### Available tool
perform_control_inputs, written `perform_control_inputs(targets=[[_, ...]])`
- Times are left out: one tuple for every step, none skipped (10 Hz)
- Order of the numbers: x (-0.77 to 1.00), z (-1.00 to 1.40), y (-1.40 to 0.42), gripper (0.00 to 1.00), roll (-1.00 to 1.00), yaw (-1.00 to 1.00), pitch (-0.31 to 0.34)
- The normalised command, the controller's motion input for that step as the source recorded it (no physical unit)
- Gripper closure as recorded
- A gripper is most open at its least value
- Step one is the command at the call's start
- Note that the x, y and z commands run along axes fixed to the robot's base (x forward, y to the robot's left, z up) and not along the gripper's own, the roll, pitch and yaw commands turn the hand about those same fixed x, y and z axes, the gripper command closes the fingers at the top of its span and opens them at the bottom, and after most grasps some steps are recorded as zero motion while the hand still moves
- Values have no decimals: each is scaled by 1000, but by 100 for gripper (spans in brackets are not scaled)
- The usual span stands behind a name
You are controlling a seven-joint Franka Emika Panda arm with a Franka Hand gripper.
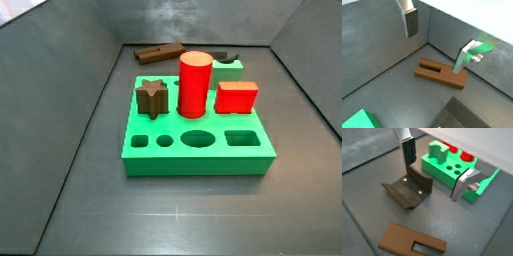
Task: Pick up the square-circle object. Move up. Rotate the square-circle object. Place the square-circle object on the fixture. Regrasp the square-circle object. Move to above the board. Insert the square-circle object.
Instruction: Pick up the square-circle object.
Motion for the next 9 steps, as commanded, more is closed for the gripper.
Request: perform_control_inputs(targets=[[-89, -1000, 223, 0, 0, -874, 0], [-77, -1000, 209, 0, 0, -891, 0], [-86, -1000, 240, 0, 0, -871, 0], [-134, -1000, 403, 0, 0, -703, 0], [-174, -1000, 511, 0, 0, -589, 0], [-186, -1000, 586, 0, -7, -491, 0], [-160, -1000, 597, 0, -20, -454, -1], [-29, -897, 480, 0, -54, -497, -101], [-29, -626, 263, 0, -184, -560, -159]])
